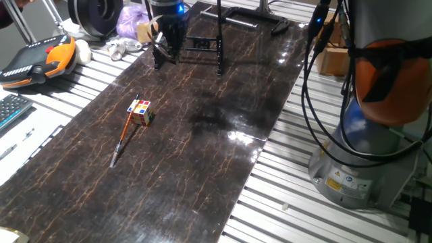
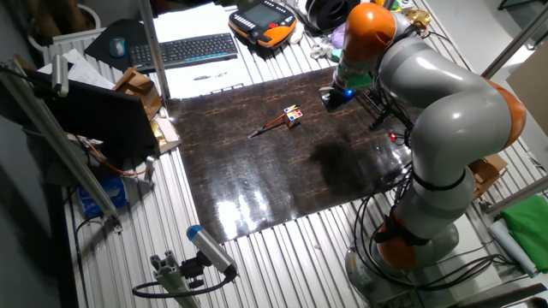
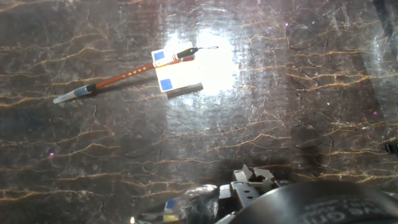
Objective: Place the brush on the pen rack
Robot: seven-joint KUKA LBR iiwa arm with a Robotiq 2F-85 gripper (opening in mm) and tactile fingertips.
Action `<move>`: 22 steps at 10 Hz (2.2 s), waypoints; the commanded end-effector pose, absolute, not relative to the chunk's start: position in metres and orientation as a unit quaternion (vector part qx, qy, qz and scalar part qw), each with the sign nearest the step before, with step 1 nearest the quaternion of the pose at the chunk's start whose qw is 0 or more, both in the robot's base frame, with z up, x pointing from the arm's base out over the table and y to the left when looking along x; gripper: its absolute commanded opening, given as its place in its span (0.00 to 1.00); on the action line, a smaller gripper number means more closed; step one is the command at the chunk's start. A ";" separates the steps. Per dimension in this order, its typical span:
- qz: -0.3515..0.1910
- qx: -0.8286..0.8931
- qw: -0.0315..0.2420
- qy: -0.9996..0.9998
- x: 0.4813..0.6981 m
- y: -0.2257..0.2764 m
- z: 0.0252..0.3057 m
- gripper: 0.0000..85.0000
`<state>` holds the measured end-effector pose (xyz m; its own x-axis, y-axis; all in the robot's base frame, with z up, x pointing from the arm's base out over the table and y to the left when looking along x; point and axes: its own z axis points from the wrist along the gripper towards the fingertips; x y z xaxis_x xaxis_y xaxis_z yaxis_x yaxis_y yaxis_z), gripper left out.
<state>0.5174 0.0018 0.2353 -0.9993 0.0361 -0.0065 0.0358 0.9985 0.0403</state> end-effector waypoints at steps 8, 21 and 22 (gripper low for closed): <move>0.019 0.067 0.006 0.998 0.534 0.028 0.198 0.01; -0.009 0.283 0.000 0.959 0.558 0.059 0.153 0.01; -0.009 0.298 -0.003 0.954 0.557 0.060 0.153 0.01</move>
